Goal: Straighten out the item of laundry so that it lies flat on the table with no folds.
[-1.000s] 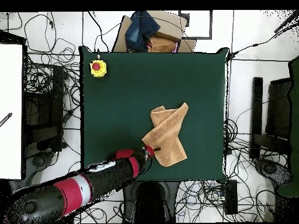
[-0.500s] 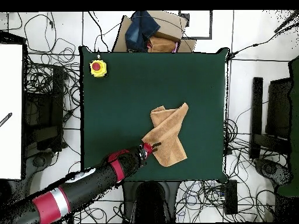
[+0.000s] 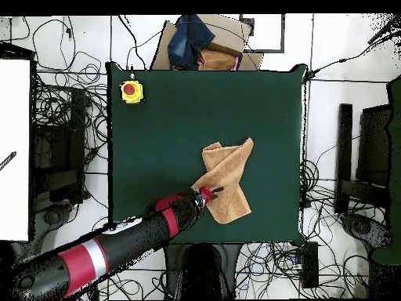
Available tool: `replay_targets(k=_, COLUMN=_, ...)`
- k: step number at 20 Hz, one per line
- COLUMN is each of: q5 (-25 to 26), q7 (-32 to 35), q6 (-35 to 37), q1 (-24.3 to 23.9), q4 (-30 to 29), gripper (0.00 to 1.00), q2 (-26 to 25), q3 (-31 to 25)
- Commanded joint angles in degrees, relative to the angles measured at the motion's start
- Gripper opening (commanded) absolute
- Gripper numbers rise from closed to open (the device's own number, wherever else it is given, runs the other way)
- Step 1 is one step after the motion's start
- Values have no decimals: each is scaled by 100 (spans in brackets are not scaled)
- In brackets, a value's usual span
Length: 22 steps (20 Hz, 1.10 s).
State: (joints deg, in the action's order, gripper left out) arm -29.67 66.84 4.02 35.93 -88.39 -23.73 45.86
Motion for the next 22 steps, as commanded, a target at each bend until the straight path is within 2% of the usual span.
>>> replay_targets(k=1, q5=-316, q7=1623, q6=-180, q1=-328, q4=626, gripper=100, q2=121, q3=-1078)
replay_targets(k=22, q5=-458, q7=1778, q6=365, q1=-141, q4=544, gripper=100, q2=348, q3=-1202)
